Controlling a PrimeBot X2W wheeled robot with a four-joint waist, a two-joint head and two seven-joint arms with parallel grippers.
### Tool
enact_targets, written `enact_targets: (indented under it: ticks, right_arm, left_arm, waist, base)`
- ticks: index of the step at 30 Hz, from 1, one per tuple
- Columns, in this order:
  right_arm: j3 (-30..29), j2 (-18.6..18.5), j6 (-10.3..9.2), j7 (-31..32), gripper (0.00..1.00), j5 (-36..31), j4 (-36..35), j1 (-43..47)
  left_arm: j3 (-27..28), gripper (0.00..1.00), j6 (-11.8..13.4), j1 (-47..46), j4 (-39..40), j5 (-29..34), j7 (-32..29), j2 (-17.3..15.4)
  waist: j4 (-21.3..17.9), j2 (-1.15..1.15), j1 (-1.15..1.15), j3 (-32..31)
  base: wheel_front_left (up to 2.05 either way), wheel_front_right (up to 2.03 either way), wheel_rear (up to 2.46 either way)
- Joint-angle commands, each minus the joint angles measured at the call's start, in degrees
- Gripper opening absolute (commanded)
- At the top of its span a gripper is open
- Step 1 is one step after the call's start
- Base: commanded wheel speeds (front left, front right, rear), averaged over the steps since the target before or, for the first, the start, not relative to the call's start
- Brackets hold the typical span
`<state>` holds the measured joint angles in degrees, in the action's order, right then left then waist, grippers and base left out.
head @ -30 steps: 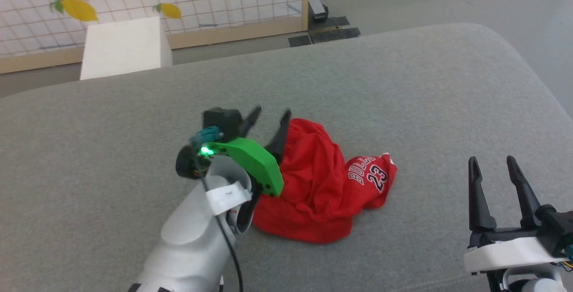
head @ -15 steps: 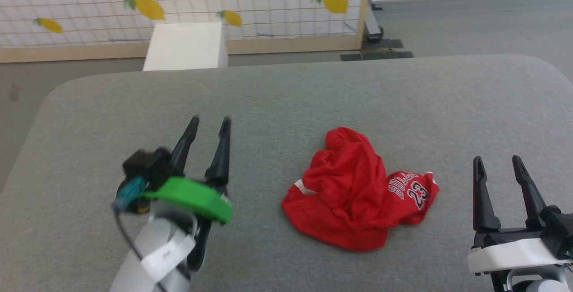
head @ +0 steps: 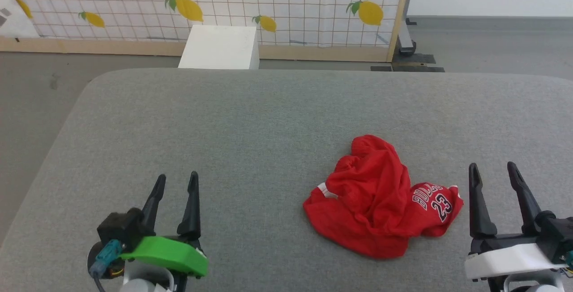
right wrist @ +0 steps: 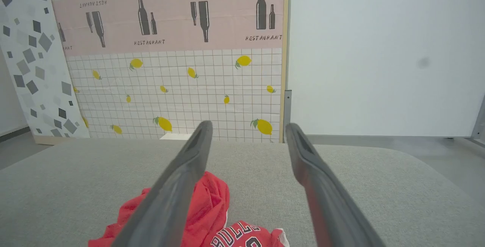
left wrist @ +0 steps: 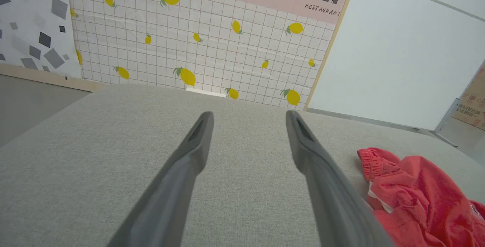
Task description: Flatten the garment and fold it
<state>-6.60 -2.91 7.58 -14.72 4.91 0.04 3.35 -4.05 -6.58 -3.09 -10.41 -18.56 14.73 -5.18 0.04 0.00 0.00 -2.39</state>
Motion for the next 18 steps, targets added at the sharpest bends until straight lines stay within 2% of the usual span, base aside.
enact_targets:
  ticks: [1,5,18]
  right_arm:
    - [0.11,0.03,-0.09,-0.28,1.00,-0.29,0.26,0.59]
    - [0.15,0.03,-0.09,-0.28,1.00,-0.28,0.38,0.58]
    - [0.33,0.03,-0.09,-0.28,1.00,-0.16,0.47,0.41]
  left_arm:
    - [0.82,1.00,-0.39,1.28,0.55,1.01,0.27,0.43]
    - [2.26,1.00,0.08,3.08,1.66,3.43,0.27,1.17]
    - [3.61,1.00,-0.20,4.53,2.05,5.16,0.27,2.20]
  waist:
    - [0.35,0.00,0.00,0.15]
    - [0.64,0.00,0.00,0.43]
    - [0.86,0.00,0.00,1.10]
  base:
    - [0.00,0.00,0.00]
    - [0.00,0.00,0.00]
    - [0.00,0.00,0.00]
